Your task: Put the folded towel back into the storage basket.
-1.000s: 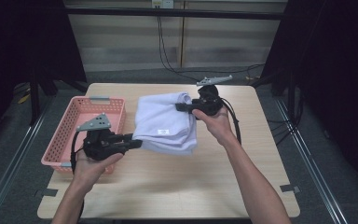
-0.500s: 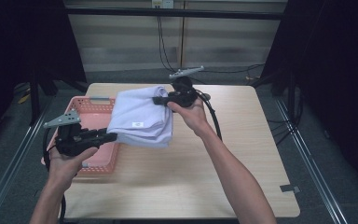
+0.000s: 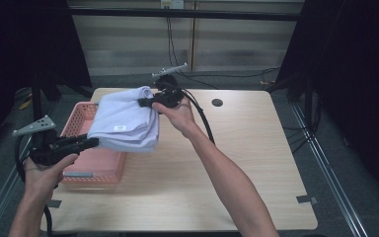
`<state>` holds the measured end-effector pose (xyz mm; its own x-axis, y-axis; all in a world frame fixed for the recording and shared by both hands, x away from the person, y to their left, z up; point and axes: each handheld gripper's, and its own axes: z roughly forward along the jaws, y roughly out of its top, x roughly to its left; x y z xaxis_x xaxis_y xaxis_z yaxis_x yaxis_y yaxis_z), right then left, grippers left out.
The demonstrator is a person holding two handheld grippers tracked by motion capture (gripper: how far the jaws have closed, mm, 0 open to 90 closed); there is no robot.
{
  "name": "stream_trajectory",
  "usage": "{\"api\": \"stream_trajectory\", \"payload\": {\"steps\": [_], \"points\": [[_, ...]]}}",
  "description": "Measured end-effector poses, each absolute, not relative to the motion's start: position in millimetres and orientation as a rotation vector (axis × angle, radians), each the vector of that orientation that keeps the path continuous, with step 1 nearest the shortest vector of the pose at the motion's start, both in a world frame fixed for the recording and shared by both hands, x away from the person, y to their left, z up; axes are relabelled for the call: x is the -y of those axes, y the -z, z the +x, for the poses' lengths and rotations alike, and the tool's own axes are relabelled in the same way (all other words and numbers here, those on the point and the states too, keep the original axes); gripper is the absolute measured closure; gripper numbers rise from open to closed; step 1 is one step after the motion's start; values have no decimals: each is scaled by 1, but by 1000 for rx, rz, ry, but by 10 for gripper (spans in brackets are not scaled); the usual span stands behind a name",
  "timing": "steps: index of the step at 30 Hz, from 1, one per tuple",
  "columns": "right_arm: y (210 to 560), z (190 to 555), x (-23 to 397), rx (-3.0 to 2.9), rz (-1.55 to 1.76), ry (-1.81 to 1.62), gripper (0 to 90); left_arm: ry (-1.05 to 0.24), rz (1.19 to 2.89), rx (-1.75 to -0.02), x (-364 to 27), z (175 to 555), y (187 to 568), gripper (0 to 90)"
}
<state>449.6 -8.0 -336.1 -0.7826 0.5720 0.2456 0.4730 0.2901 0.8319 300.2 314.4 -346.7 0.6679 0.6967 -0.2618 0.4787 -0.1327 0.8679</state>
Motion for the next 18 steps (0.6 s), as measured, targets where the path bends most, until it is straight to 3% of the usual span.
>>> {"api": "stream_trajectory", "payload": {"steps": [18], "points": [[345,463,-74,-2497,994,-1499,691,-281,1698,-1109,-386,298,358,699]]}}
